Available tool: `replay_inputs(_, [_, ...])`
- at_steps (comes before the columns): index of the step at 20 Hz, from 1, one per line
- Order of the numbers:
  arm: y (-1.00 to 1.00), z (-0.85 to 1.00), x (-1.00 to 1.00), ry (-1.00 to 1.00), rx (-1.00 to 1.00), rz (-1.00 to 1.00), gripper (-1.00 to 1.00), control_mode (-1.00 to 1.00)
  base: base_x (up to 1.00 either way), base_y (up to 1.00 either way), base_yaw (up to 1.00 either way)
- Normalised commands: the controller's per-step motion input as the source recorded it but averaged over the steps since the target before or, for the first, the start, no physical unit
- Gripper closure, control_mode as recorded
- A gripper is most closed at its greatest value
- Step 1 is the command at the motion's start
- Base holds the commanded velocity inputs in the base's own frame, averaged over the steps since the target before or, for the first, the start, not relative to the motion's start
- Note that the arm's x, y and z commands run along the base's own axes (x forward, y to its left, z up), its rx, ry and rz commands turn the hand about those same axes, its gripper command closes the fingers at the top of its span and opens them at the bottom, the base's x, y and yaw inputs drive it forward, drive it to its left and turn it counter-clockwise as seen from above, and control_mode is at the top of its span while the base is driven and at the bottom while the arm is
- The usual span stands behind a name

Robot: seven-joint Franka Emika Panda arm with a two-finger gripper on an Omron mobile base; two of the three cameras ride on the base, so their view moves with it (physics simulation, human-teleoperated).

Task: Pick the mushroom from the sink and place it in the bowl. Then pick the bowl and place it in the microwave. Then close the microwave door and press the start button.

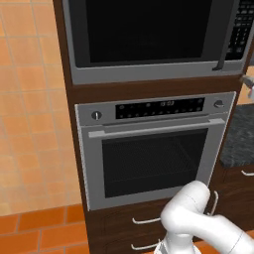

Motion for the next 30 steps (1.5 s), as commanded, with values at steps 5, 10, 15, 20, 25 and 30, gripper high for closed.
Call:
replay_inputs(5, [-0.49, -0.02, 0.16, 0.06, 0.15, 0.01, -1.0, -1.0, 0.0, 0.0, 0.0])
replay_inputs(10, [-0.18, -0.01, 0.0, 0.17, 0.55, -0.16, -1.0, -1.0, 0.0, 0.0, 0.0])
replay_inputs(15, [-0.04, 0.0, 0.1, 0.24, 0.69, -0.39, -1.0, -1.0, 0.0, 0.0, 0.0])
replay_inputs(20, [-0.66, 0.0, 0.04, 0.24, 0.91, 0.06, -1.0, -1.0, 0.0, 0.0, 0.0])
replay_inputs(25, [-0.25, -0.33, 0.41, 0.3, 0.62, 0.14, -1.0, -1.0, 0.0, 0.0, 0.0])
replay_inputs(30, [0.07, -0.01, 0.34, 0.17, 0.3, 0.25, -1.0, -1.0, 0.0, 0.0, 0.0])
